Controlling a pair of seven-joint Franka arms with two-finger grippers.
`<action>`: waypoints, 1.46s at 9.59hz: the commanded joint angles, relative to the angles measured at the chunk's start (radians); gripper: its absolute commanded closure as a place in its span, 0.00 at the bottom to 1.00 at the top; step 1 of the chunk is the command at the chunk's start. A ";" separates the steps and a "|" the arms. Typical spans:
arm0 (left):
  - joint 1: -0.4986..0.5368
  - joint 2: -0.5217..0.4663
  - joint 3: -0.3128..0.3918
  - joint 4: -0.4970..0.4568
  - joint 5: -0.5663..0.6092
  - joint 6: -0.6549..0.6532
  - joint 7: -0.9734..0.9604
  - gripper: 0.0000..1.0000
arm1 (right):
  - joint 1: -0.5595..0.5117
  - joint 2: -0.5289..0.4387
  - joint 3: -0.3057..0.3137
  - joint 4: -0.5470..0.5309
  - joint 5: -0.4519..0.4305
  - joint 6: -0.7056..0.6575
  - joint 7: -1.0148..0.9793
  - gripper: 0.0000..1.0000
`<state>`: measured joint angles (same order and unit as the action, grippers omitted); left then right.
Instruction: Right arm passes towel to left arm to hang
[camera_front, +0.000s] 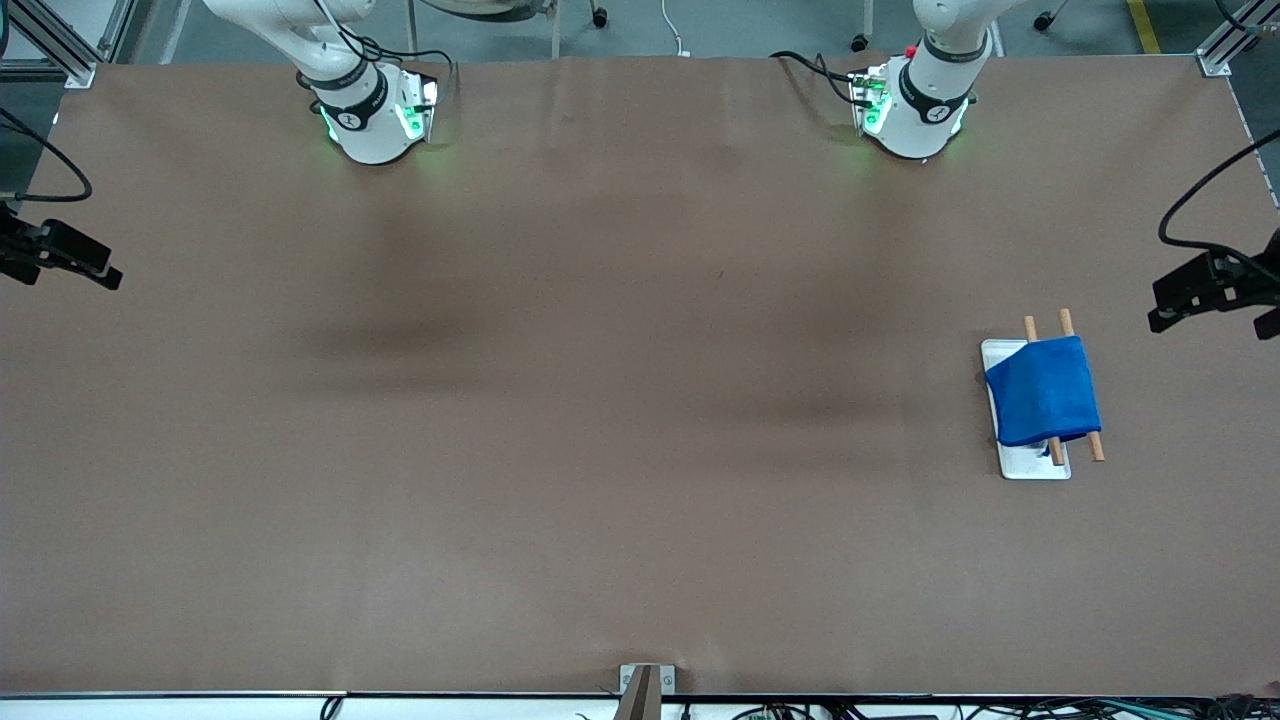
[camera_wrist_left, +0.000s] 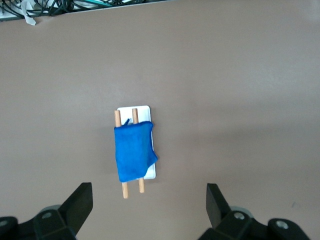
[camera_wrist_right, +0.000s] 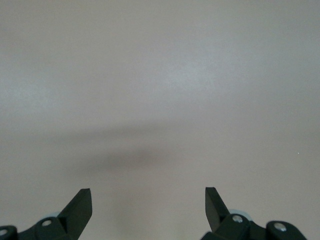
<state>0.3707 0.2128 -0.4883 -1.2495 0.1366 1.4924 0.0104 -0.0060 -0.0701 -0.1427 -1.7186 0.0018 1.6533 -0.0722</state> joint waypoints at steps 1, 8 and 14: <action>-0.248 -0.133 0.300 -0.184 -0.110 0.008 -0.001 0.00 | 0.001 -0.059 0.009 -0.001 -0.020 -0.061 0.008 0.00; -0.394 -0.291 0.404 -0.378 -0.114 0.022 -0.026 0.00 | 0.000 -0.092 0.011 0.010 -0.020 -0.098 0.008 0.00; -0.394 -0.260 0.340 -0.332 -0.115 -0.003 -0.144 0.00 | 0.001 -0.088 0.011 0.014 -0.019 -0.089 0.002 0.00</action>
<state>-0.0265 -0.0716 -0.1446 -1.5855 0.0302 1.4985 -0.1294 -0.0054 -0.1561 -0.1368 -1.7108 0.0009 1.5648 -0.0717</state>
